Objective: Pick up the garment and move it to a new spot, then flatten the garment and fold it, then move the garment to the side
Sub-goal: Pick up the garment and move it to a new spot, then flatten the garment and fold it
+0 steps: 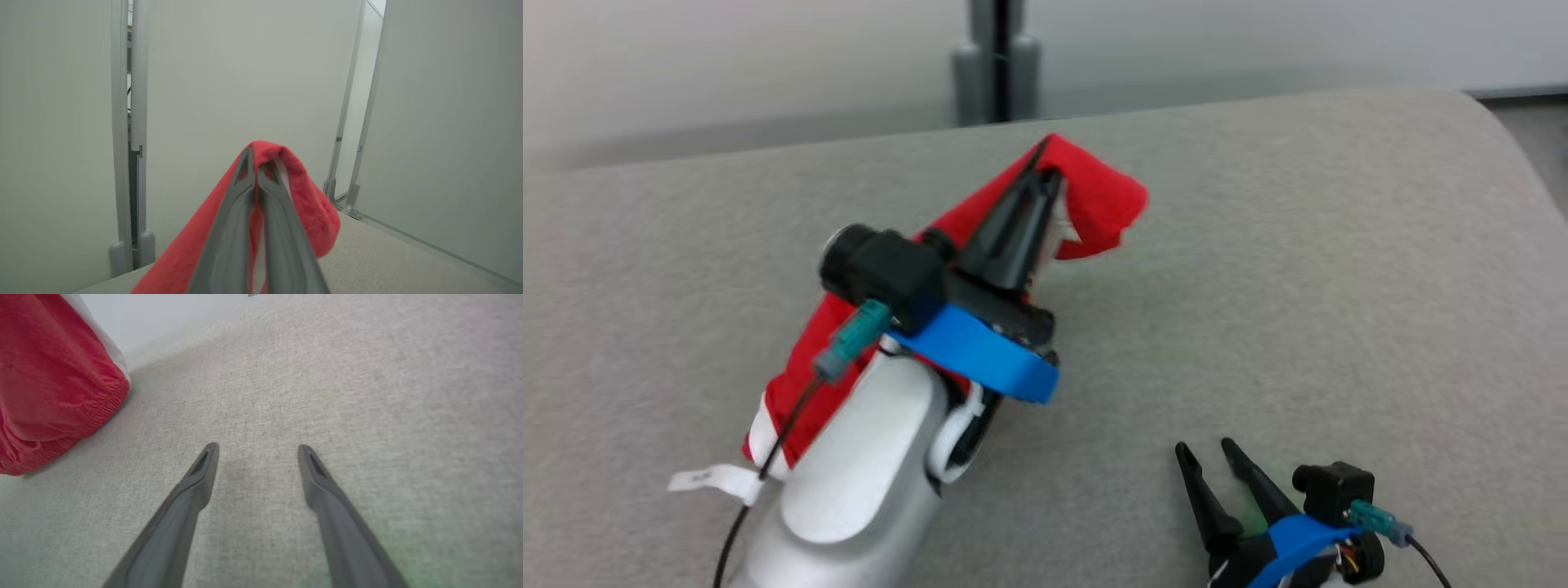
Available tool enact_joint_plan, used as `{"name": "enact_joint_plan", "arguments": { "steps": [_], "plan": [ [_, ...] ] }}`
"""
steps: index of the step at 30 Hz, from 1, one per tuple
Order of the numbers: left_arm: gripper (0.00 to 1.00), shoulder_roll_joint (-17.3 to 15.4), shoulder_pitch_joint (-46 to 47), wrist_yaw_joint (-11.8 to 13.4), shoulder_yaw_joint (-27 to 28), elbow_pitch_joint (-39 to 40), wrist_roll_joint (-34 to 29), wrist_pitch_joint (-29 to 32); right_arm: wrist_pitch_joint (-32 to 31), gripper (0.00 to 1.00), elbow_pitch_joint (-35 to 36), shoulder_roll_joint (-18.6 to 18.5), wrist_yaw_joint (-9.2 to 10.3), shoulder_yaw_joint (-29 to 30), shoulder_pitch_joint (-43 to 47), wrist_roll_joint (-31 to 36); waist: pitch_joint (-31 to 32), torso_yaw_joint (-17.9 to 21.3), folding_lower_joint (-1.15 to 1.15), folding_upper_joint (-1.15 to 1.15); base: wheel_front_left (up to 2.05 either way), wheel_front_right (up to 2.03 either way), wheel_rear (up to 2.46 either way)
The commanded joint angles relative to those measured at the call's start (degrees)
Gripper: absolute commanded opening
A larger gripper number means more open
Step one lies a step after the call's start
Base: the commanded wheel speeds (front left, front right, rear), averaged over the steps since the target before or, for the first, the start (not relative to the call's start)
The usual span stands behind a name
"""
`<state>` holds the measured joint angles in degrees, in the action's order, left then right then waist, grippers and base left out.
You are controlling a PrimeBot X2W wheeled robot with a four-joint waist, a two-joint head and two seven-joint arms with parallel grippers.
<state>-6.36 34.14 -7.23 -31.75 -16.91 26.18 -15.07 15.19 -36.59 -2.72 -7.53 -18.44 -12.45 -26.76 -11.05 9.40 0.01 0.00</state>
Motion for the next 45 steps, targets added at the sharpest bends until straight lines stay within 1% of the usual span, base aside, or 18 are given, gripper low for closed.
{"name": "enact_joint_plan", "arguments": {
  "steps": [1, 4, 5, 6, 7, 11, 15, 17, 18, 20, 24, 27, 33, 35, 39, 42, 45],
  "plan": [
    [0.0, 0.7, 1.1, -0.4, -1.7, -0.6, 0.4, -0.2, -0.1, 1.0, 0.5, -0.3, 0.06, -0.3, 0.2, -0.6, 1.1, 3.9, -0.01, 0.0, 0.0, 0.0, 0.0],
    [0.0, 1.9, 1.5, -0.2, -4.3, -1.7, 0.2, -0.2, -0.1, 1.0, 1.2, -0.2, 0.04, -0.5, 0.6, -1.2, 0.5, 6.1, -0.01, 0.0, 0.0, 0.0, 0.0],
    [0.33, 2.0, 1.4, -0.2, -4.8, -2.2, 0.0, -0.2, 0.0, 1.0, 1.3, -0.2, 0.04, -0.6, 0.7, -1.4, 0.3, 6.5, -0.01, 0.0, 0.0, 0.0, 0.0],
    [0.82, 2.2, 0.9, -0.2, -5.0, -3.0, 0.1, -0.2, 0.0, 1.0, 1.4, -0.2, 0.04, -0.8, 0.8, -1.6, 0.2, 6.9, -0.01, 0.0, 0.0, 0.0, 0.0],
    [1.0, 2.3, 0.3, -0.2, -4.9, -3.8, -0.2, -0.2, 0.0, 1.0, 1.5, -0.3, 0.04, -0.7, 0.8, -1.7, 0.2, 7.1, -0.01, 0.0, 0.0, 0.0, 0.0],
    [1.0, 2.2, -2.0, -0.2, -3.5, -7.2, -1.5, -0.2, 0.0, 1.0, 2.2, -0.2, 0.04, 0.3, 1.2, -1.8, 0.1, 6.4, -0.01, 0.0, 0.0, 0.0, 0.0],
    [1.0, 1.0, -5.6, -0.3, -0.3, -9.4, -2.5, -0.2, 0.0, 1.0, 3.1, -0.3, 0.04, 2.1, 1.4, -0.1, 0.7, 4.3, -0.01, 0.0, 0.0, 0.0, 0.0],
    [1.0, 0.0, -8.2, -0.2, 2.4, -10.2, -3.1, -0.2, 0.0, 1.0, 3.9, -0.2, 0.04, 3.2, 1.6, 0.8, 1.2, 2.9, -0.01, 0.0, 0.0, 0.0, 0.0],
    [1.0, 0.0, -8.2, -0.2, 2.4, -10.2, -3.1, -0.2, 0.0, 1.0, 3.9, -0.2, 0.04, 3.2, 1.6, 0.8, 1.2, 2.9, -0.01, 0.0, 0.0, 0.0, 0.0],
    [1.0, -0.8, -10.7, 0.0, 5.3, -10.5, -4.3, -0.2, 0.0, 1.0, 4.7, -0.3, 0.04, 4.2, 2.0, 1.6, 1.7, 1.5, -0.01, 0.0, 0.0, 0.0, 0.0],
    [1.0, -1.3, -16.7, 0.4, 12.0, -10.0, -5.7, -0.2, 0.0, 1.0, 5.6, -0.3, 0.04, 5.6, 2.8, 2.7, 3.1, -1.3, -0.01, 0.0, 0.0, 0.0, 0.0],
    [1.0, -0.5, -21.6, 0.8, 17.5, -9.0, -6.8, -0.2, 0.0, 1.0, 6.5, -0.3, 0.04, 6.8, 3.8, 3.7, 4.4, -2.9, -0.01, 0.0, 0.0, 0.0, 0.0],
    [1.0, 1.8, -30.6, 0.3, 25.8, -5.1, -9.6, -0.2, 0.0, 1.0, 7.8, -0.3, 0.04, 7.3, 5.9, 7.3, 7.0, -4.5, -0.01, 0.0, 0.0, 0.0, 0.0],
    [1.0, 2.4, -33.3, 0.2, 26.9, -5.0, -10.5, -0.2, 0.0, 1.0, 7.3, -0.3, 0.04, 7.5, 6.7, 7.7, 7.8, -4.8, -0.01, 0.0, 0.0, 0.0, 0.0],
    [1.0, 3.2, -35.7, -0.1, 27.4, -5.1, -11.4, -0.2, 0.0, 1.0, 6.6, -0.3, 0.04, 7.7, 7.3, 7.8, 8.3, -5.4, -0.01, 0.0, 0.0, 0.0, 0.0],
    [1.0, 3.4, -35.7, -0.3, 26.9, -5.3, -11.7, -0.2, 0.0, 1.0, 6.4, -0.3, 0.04, 7.4, 7.2, 7.2, 8.1, -6.0, -0.01, 0.0, 0.0, 0.0, 0.0],
    [1.0, 3.5, -34.2, -0.4, 25.9, -5.1, -11.1, -0.2, 0.0, 1.0, 6.9, -0.3, 0.04, 6.6, 5.1, 7.2, 7.2, -6.9, -0.01, 0.0, 0.0, 0.0, 0.0]
  ]
}}
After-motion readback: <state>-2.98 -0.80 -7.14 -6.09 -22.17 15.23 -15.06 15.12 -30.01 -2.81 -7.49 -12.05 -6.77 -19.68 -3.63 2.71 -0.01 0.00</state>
